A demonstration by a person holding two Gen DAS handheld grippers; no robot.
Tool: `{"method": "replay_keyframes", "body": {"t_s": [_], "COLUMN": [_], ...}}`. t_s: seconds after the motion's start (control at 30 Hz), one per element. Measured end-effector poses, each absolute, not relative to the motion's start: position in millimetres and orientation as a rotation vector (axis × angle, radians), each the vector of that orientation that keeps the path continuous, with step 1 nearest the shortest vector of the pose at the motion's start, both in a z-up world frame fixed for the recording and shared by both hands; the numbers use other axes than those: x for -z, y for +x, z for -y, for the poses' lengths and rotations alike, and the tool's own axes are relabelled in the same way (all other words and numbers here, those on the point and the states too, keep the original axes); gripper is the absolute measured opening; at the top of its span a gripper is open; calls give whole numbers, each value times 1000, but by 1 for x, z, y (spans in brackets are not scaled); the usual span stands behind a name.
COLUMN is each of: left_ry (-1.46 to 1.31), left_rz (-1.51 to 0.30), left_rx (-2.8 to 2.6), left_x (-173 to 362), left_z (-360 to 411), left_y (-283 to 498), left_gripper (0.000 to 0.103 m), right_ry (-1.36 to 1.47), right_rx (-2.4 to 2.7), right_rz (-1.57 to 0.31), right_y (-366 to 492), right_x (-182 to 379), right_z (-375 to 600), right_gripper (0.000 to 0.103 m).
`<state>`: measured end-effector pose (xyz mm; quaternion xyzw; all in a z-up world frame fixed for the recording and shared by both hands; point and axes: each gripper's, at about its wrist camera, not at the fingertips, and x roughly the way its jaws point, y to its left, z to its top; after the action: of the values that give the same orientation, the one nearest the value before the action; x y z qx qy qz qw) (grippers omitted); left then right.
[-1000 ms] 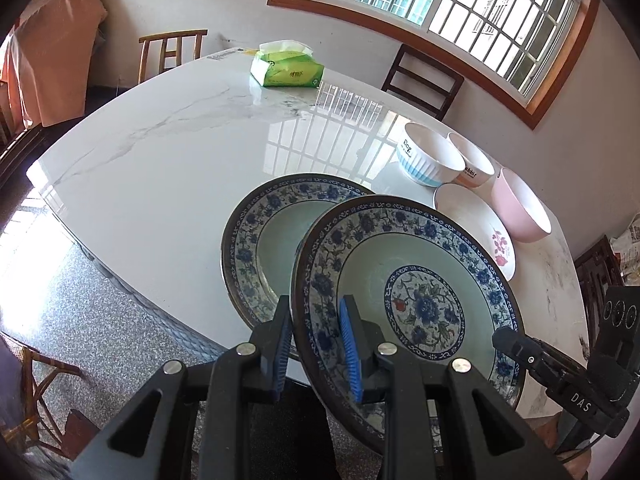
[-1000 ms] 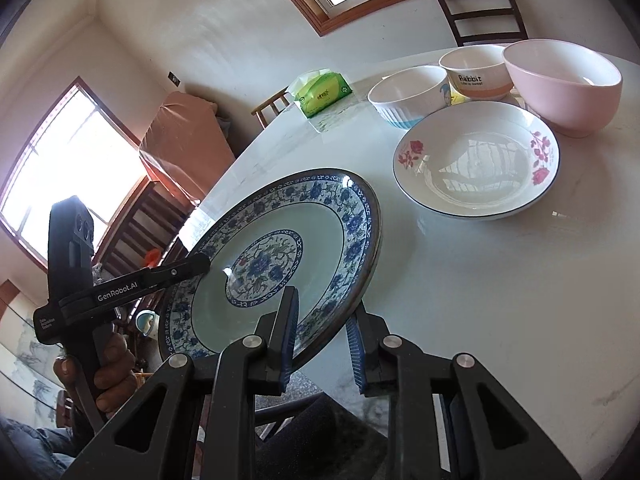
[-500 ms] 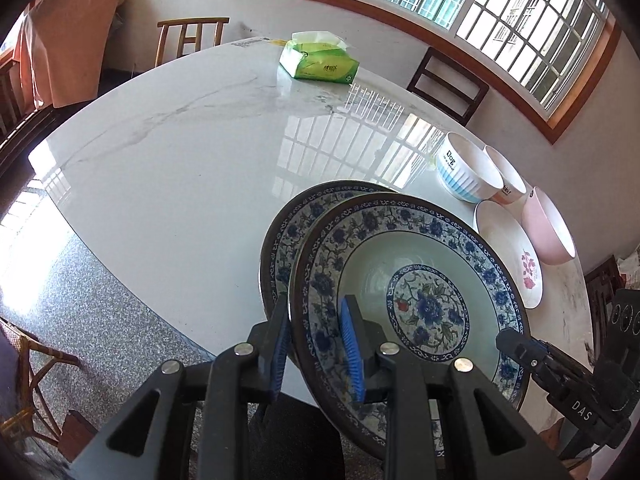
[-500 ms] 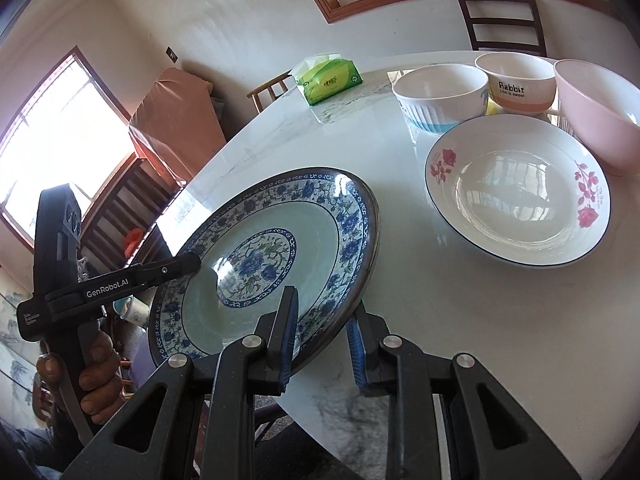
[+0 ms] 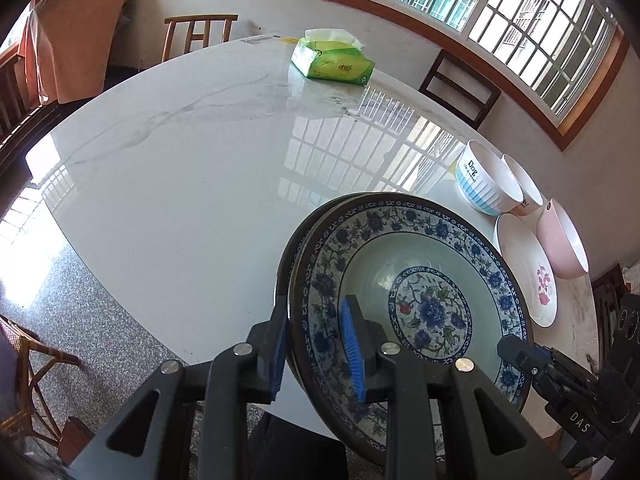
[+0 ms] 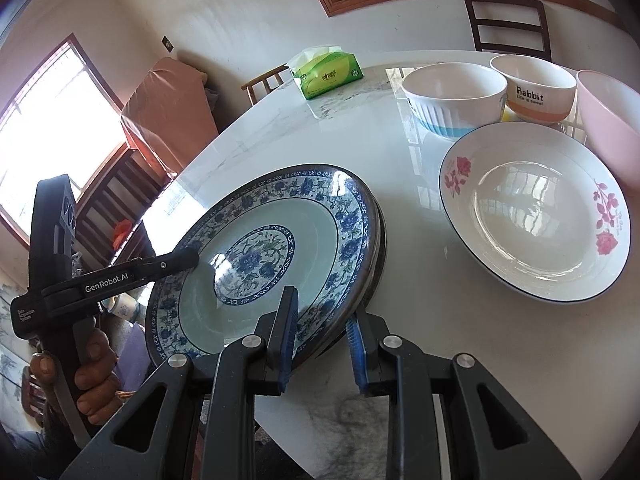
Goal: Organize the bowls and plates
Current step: 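Lower the plate onto the other blue-and-white plate and open both grippers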
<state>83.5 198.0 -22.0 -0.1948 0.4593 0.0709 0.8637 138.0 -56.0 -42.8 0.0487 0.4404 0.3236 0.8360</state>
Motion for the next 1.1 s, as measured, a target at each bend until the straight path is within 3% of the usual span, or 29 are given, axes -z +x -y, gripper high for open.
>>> {"method": "replay_keyframes", "body": {"t_s": [1.1], "left_ry": [-326], "left_rz": [-919], "left_rx": [-164], "left_x": [18], "left_z": [-191], "left_y": [81], "left_gripper": [26], "right_ry": [63], "right_rx": [-654], "right_rz": [-937], "right_y": [141], "right_x": [49], "right_z": [43], "right_gripper": [24]}}
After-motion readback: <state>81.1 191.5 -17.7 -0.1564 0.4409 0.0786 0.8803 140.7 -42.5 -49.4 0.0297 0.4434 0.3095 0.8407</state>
